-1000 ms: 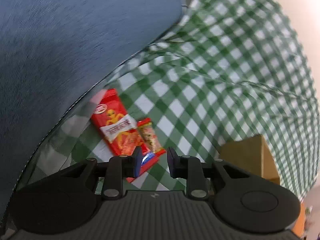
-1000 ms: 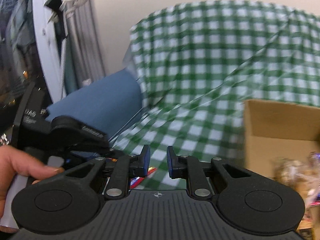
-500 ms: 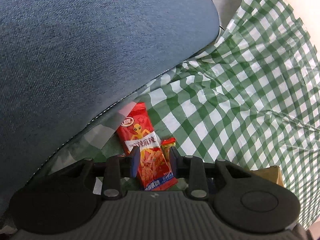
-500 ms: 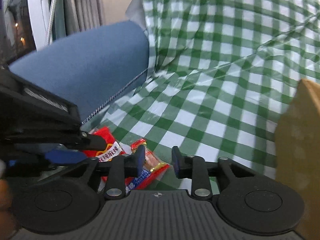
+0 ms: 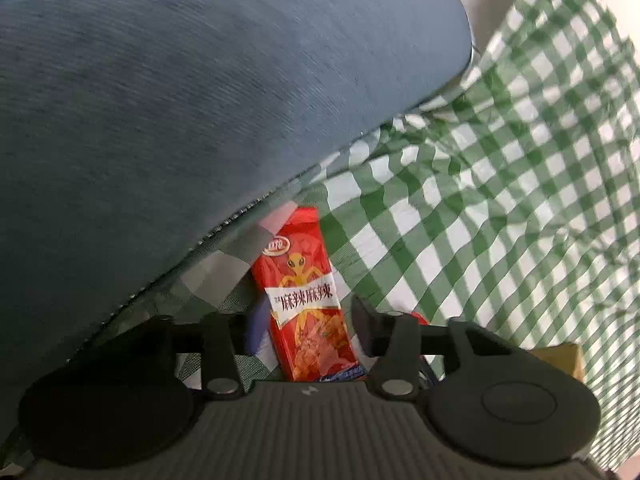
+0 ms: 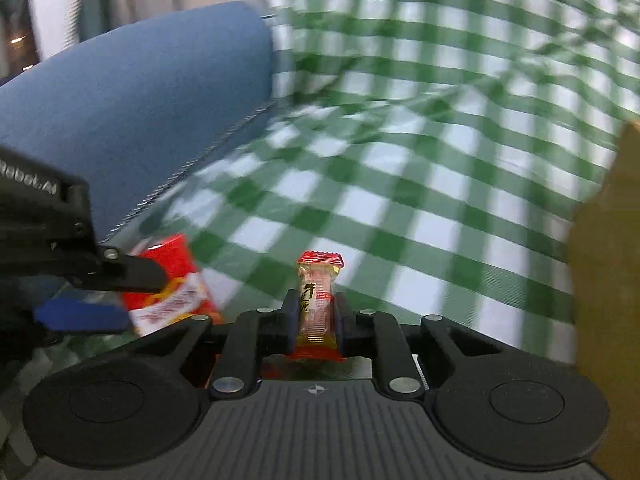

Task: Organize snacks
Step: 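Grasp the red spicy-strip packet with the left gripper while the right grasps the small red bar, then lift the red spicy-strip packet and small red bar with both grippers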

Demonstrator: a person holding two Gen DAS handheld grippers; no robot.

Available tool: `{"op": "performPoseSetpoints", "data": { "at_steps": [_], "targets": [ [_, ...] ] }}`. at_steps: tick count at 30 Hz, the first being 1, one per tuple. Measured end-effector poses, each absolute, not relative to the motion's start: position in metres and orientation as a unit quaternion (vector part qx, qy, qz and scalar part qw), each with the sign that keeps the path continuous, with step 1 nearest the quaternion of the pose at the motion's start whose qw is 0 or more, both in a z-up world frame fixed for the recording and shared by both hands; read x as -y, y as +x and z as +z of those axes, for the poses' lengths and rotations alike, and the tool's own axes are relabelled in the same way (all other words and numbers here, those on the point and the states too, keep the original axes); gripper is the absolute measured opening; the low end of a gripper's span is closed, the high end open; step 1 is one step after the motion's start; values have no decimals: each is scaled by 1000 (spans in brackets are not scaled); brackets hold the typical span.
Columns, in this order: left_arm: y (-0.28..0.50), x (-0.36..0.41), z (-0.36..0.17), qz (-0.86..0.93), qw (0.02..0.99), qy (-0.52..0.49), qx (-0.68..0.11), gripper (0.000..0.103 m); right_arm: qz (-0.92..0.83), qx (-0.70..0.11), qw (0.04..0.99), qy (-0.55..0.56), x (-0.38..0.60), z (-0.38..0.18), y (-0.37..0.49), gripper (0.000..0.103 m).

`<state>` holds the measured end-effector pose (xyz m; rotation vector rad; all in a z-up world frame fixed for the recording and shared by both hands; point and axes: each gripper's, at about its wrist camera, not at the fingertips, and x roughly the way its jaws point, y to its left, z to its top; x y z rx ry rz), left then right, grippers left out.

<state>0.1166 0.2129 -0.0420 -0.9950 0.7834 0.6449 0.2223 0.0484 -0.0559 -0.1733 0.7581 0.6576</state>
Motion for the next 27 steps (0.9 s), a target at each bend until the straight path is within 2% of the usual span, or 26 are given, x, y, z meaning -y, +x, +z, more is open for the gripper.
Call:
{"op": "performPoseSetpoints", "data": {
  "at_steps": [4,6,10,13,14,16,17,18,22,27],
  "targets": [
    [135,-200,-41,306,770,-404,-389,67,270,-388,878,-69,-26,-49,218,17],
    [146,-192,-42,306,776,-370,-410,78,266,-396,877,-61,-13,-41,211,17],
    [171,-177,-52,303,777,-301,-462,84,276,-383,879,-62,11,-23,186,17],
    [186,-165,-53,298,788,-232,-486,83,291,-365,882,-65,28,-8,167,18],
    [188,-161,-54,294,791,-212,-493,82,300,-361,881,-66,32,-4,162,18],
    [189,-155,-54,286,798,-173,-502,67,318,-359,875,-71,39,2,148,18],
    [187,-153,-53,280,802,-157,-503,56,324,-355,874,-76,41,5,141,18],
    [184,-153,-52,273,806,-150,-504,51,328,-350,874,-83,44,6,133,18],
    [170,-152,-45,239,820,-142,-500,45,338,-342,870,-104,50,6,107,18],
    [148,-147,-26,155,847,-169,-480,45,352,-358,857,-118,46,-6,89,18]
  ]
}}
